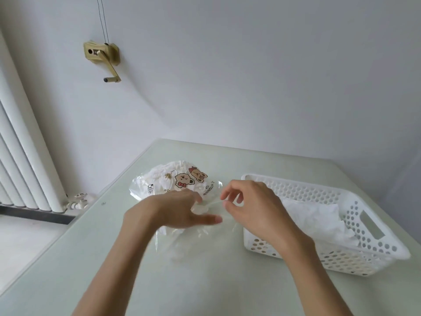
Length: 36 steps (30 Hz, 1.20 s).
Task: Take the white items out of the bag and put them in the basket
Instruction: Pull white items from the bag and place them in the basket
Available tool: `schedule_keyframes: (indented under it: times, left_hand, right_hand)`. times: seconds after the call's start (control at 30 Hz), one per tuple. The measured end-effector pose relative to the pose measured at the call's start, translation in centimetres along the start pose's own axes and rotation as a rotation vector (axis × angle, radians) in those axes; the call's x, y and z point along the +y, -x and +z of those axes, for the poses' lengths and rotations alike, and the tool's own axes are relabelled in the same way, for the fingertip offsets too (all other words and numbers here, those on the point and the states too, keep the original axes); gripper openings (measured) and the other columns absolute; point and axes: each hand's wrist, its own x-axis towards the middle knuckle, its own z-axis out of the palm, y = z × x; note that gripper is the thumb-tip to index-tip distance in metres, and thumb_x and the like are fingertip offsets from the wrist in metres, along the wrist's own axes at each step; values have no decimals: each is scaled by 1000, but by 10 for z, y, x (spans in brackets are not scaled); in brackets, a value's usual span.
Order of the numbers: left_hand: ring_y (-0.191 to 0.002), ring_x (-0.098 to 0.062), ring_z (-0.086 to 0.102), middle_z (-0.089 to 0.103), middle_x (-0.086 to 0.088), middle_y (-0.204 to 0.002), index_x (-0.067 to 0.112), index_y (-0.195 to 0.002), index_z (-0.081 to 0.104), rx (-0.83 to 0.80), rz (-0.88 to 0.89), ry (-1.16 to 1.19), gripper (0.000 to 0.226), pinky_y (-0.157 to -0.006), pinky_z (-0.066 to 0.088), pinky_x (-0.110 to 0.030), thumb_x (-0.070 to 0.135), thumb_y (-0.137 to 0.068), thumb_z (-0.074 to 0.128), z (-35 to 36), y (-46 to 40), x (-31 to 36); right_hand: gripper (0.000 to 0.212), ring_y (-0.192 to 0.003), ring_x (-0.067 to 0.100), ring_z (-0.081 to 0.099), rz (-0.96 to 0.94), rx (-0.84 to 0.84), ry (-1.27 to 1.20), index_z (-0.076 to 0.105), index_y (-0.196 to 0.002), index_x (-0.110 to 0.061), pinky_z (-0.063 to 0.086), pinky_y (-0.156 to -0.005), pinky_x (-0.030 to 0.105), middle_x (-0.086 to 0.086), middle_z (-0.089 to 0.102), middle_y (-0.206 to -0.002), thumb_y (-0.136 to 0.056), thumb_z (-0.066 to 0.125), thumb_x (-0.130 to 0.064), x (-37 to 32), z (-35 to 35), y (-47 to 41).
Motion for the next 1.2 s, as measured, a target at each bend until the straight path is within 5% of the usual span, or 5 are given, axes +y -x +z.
schedule_keyframes:
  times: [0.47,0.6,0.77,0.9,1.2]
  left_hand:
    - [-105,-27,60,63,-3,-116,23,-97,57,398,-254,209,17,-87,41,-32,39,-97,50,9,-9,-49]
    - [-87,-25,61,67,-1,-113,21,-100,56,405,-245,175,17,-85,42,-33,35,-99,46,8,-8,-63]
    - [-74,-17,62,70,6,-105,24,-105,57,441,-190,243,15,-83,43,-31,30,-100,44,8,-2,-76]
    - [-74,-20,60,71,6,-104,25,-117,53,445,-158,261,20,-90,41,-31,30,-101,42,6,-3,-77]
    - [-89,-26,58,69,2,-110,29,-123,52,365,-126,209,27,-99,39,-36,33,-102,35,5,-5,-72]
  right_hand:
    - [19,-106,6,51,-116,43,73,66,-108,-31,30,-77,16,-14,62,-108,-95,53,-27,-23,30,8]
    - [22,-109,12,53,-167,45,67,67,-110,-24,40,-81,23,-9,63,-111,-98,49,-25,-32,60,5]
    - [24,-56,21,49,-132,89,257,53,-63,-20,25,-44,25,-5,50,-61,-75,72,-11,-36,89,-6]
    - [18,-82,30,60,-157,-19,345,62,-93,-22,29,-55,31,3,62,-85,-91,50,-10,-33,104,-13]
    - [22,-88,32,60,-75,-61,405,59,-83,-23,23,-50,29,4,54,-74,-92,49,-5,-40,114,-28]
